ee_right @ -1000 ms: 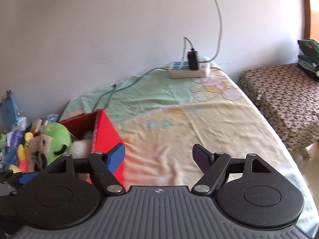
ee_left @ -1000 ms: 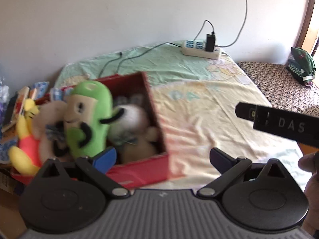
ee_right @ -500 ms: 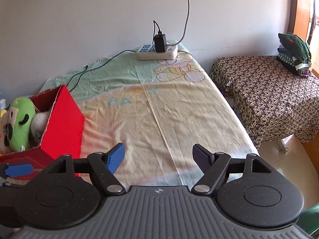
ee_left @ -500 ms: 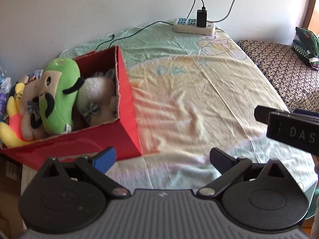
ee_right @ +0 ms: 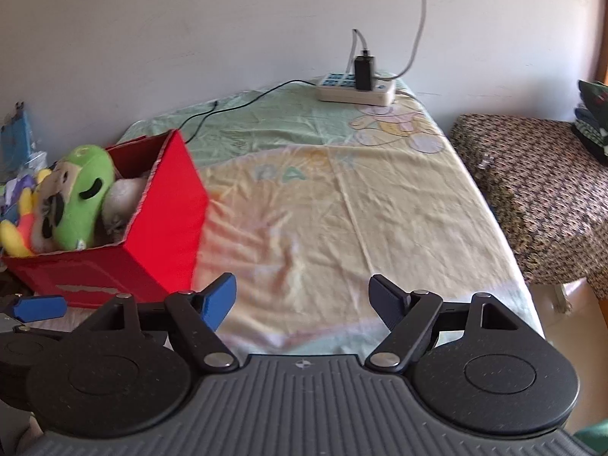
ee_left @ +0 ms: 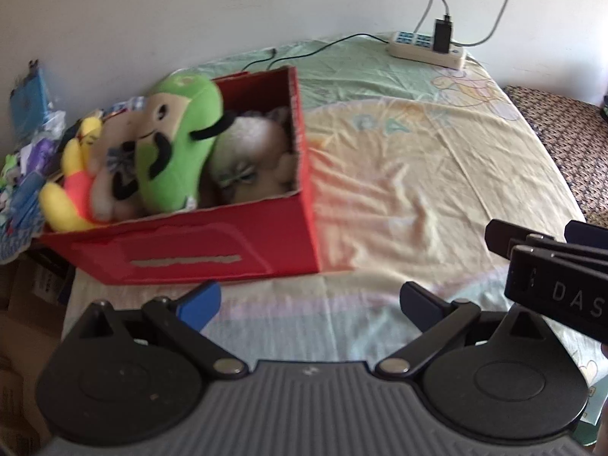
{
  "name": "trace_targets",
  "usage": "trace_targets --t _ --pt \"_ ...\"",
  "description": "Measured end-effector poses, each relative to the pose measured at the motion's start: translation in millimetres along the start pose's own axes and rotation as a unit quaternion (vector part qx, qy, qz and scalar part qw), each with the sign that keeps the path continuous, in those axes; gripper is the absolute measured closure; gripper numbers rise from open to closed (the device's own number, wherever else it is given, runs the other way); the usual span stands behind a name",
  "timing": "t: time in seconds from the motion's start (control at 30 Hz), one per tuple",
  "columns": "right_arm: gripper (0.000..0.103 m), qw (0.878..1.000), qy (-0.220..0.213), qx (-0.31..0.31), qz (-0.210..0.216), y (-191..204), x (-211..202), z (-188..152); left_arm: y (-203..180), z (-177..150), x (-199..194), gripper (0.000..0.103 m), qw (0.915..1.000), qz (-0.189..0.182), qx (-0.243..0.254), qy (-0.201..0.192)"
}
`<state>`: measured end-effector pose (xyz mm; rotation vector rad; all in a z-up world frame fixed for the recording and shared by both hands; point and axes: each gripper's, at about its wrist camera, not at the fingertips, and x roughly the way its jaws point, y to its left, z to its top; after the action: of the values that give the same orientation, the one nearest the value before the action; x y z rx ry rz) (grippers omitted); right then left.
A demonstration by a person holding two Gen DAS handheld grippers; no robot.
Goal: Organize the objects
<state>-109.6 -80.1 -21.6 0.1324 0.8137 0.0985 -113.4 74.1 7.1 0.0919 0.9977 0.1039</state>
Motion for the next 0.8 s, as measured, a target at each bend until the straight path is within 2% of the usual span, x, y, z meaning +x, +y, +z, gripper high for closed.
trace_targets --t 0.23,0.37,0.57,0.8 --pt "0.024 0.999 0.006 -0.028 0.043 33 4 5 37 -11 -4 0.002 0.9985 0.038 -0.037 0.01" --pt "0.024 0.998 0.011 -0.04 0.049 52 5 7 57 -9 -5 0.002 0.9976 0.041 -0.054 0.013" --pt "0.023 0.999 0.01 -0.026 0.035 71 7 12 73 -4 6 0.002 0.9984 0.026 -0.041 0.028" --pt "0.023 1.0 0.027 0.008 -0.005 82 15 10 79 -2 21 0.002 0.9991 0.004 -0.005 0.043"
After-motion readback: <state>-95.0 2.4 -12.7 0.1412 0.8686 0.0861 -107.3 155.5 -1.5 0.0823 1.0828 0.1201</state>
